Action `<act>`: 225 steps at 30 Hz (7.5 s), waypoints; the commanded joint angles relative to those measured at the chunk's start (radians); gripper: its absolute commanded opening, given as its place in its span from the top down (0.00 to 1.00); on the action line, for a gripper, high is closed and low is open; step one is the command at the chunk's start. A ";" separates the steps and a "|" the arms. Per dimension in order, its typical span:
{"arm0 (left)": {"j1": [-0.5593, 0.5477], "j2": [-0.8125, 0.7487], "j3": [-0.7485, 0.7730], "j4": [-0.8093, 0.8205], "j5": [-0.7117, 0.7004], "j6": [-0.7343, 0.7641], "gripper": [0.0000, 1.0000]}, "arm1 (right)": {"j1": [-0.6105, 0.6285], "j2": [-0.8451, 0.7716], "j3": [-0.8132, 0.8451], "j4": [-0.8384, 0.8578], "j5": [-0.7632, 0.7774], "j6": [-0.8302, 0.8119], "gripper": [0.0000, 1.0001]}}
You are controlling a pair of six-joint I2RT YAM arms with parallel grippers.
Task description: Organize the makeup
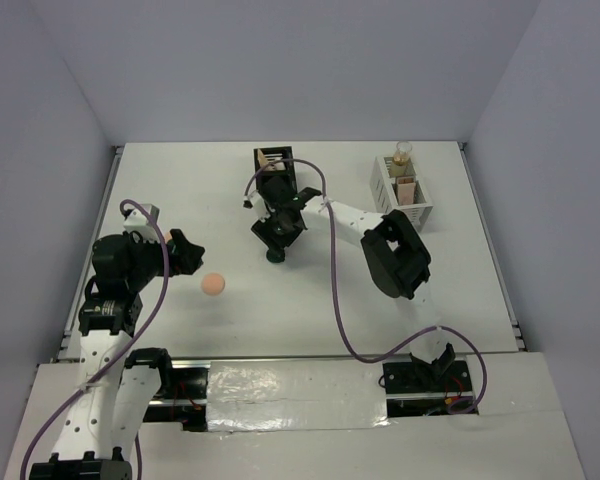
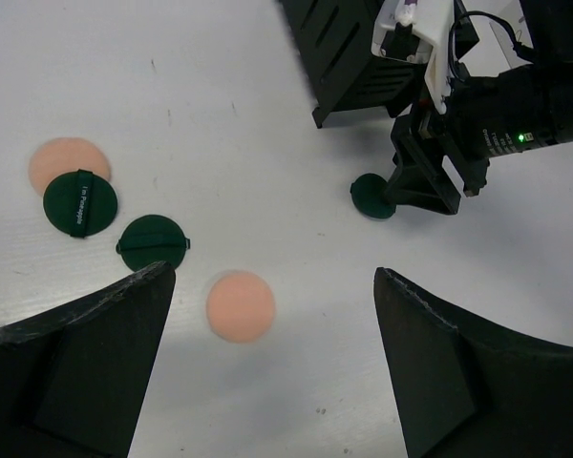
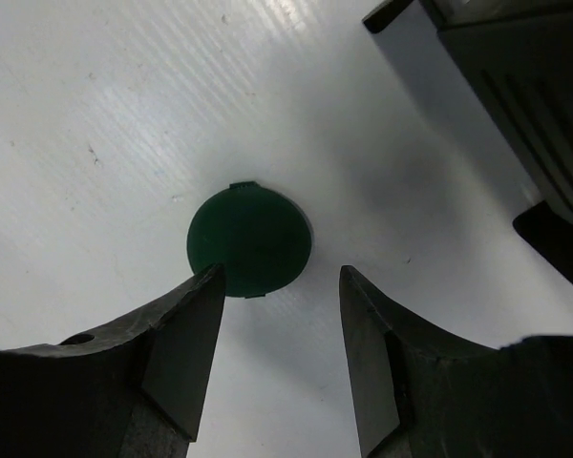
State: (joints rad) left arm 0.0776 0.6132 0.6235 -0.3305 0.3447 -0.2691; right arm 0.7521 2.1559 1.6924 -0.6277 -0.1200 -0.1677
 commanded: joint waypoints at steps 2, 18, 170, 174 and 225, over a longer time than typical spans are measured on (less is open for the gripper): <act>0.005 -0.007 -0.004 0.038 0.005 -0.018 0.02 | -0.007 0.036 0.064 0.039 0.037 0.008 0.41; 0.005 -0.003 -0.005 0.041 0.007 -0.018 0.02 | -0.011 0.093 0.073 0.013 0.020 -0.019 0.44; -0.311 0.760 0.192 -0.156 -0.512 -0.229 0.42 | -0.617 -0.892 -0.588 0.347 -0.773 0.008 0.55; -0.311 0.789 0.188 -0.150 -0.497 -0.220 0.45 | -0.622 -0.889 -0.589 0.355 -0.777 0.014 0.54; -0.384 1.065 0.803 0.315 -0.065 -0.246 0.99 | -0.659 -0.932 -0.632 0.381 -0.784 0.054 0.55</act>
State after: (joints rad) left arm -0.2985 1.6299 1.3476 -0.0612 0.3004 -0.4900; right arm 0.0982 1.2549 1.0702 -0.2897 -0.8951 -0.1200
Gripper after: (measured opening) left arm 0.087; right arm 0.446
